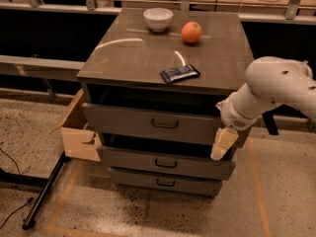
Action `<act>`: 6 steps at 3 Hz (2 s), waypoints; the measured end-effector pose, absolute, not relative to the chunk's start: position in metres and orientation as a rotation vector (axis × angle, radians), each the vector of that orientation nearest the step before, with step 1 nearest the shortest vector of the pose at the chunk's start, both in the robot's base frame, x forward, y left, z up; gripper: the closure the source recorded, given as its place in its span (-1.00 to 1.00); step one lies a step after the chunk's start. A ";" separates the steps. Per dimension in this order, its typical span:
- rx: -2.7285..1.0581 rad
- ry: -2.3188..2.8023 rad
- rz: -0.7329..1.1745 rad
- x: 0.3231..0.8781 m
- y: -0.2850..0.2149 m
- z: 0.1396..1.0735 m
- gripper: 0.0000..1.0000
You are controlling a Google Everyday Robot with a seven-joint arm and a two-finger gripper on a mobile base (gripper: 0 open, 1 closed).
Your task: Open top drawer
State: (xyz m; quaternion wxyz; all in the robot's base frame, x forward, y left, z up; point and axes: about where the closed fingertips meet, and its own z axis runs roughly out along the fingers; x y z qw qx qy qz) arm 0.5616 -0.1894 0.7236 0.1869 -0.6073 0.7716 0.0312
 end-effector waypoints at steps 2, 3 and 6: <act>-1.741 2.151 0.111 0.585 -0.173 0.697 -1.00; -1.756 2.157 0.123 0.590 -0.169 0.687 -0.65; -1.770 2.167 0.150 0.582 -0.170 0.686 0.76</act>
Offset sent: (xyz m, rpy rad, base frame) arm 0.0397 0.0239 -0.0386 0.0083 0.0107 0.0437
